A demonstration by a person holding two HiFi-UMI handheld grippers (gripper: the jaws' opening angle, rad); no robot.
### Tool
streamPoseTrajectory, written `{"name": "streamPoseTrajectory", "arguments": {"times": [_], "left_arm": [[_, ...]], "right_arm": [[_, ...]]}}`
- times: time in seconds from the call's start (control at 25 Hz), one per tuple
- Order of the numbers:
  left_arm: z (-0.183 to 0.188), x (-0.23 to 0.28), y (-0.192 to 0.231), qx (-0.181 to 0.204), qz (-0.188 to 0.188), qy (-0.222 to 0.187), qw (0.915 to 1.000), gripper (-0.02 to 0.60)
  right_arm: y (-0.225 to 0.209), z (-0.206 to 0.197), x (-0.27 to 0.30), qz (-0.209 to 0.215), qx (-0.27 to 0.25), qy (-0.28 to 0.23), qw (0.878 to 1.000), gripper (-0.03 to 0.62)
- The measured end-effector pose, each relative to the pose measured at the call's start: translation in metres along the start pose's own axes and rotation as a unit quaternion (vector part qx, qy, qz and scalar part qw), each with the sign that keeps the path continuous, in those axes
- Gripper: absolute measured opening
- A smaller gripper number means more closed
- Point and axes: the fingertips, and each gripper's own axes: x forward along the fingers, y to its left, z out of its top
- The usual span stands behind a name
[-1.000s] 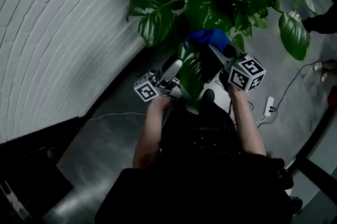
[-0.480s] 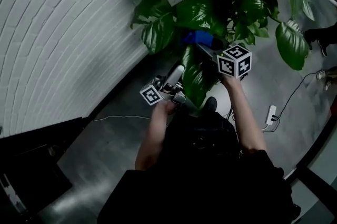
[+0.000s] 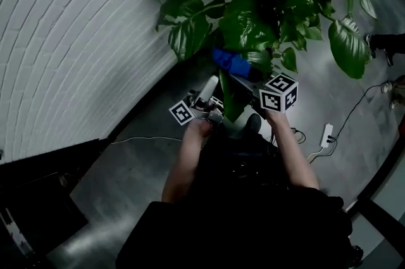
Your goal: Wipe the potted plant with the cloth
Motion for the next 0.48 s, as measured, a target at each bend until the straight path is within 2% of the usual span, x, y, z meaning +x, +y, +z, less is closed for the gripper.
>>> {"name": "streamPoseTrajectory", "arguments": {"times": [0.32, 0.4, 0.48], "left_arm": [[-0.004, -0.002, -0.003, 0.014, 0.005, 0.005, 0.9999, 0.281], [-0.004, -0.003, -0.004, 0.014, 0.004, 0.004, 0.9999, 0.281], [-0.006, -0.006, -0.005, 0.016, 0.006, 0.006, 0.9998, 0.281]], "right_arm": [[0.040, -0.043, -0.017, 0.043, -0.031, 0.059, 0.997, 0.121], [0.043, -0.038, -0.024, 0.041, -0.040, 0.054, 0.997, 0.121], [0.040, -0.019, -0.034, 0.027, -0.046, 0.024, 0.998, 0.120]]}}
